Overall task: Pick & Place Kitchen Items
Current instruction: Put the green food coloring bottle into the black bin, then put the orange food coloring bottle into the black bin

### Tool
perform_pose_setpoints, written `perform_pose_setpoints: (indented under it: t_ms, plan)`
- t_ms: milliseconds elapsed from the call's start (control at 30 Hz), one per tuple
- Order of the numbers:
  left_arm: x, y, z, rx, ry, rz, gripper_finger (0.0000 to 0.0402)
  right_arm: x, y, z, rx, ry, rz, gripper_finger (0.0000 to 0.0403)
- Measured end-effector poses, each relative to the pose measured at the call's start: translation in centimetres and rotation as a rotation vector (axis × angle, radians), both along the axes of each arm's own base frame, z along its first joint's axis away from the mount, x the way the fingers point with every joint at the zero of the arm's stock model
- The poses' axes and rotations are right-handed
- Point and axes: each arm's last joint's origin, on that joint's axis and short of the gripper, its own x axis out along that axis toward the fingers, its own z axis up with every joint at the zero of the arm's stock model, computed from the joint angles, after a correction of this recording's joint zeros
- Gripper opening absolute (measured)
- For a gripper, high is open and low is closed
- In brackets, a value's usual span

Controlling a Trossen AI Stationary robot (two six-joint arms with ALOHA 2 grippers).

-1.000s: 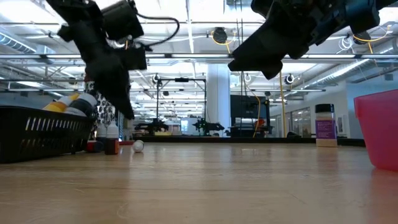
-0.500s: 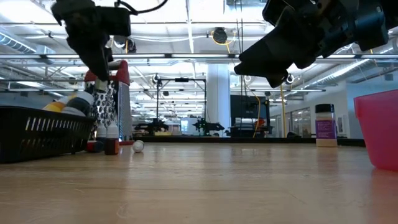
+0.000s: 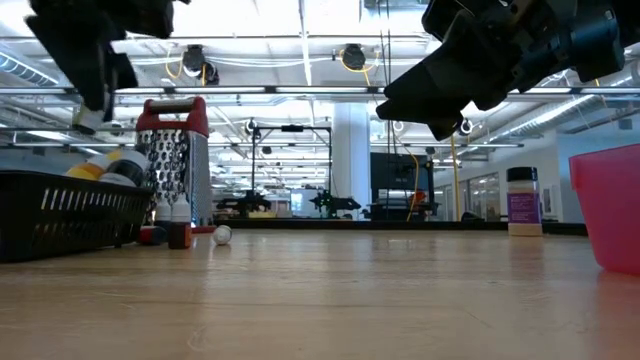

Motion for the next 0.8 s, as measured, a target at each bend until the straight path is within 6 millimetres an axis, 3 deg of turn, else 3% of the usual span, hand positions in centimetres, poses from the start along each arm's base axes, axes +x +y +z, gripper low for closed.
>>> perform_pose_setpoints:
  t_ms: [267, 800]
  plan:
    - [-0.6, -1.7, 0.0, -0.009, 0.002, -0.016, 0.0075, 0.0, 0.0, 0.0, 0.0, 0.0, 0.0, 0.0132]
    - [-0.3, -1.3, 0.1, 0.111, -0.064, 0.021, 0.0166, 0.0, -0.1, 0.0, 0.008, 0.001, -0.008, 0.0132]
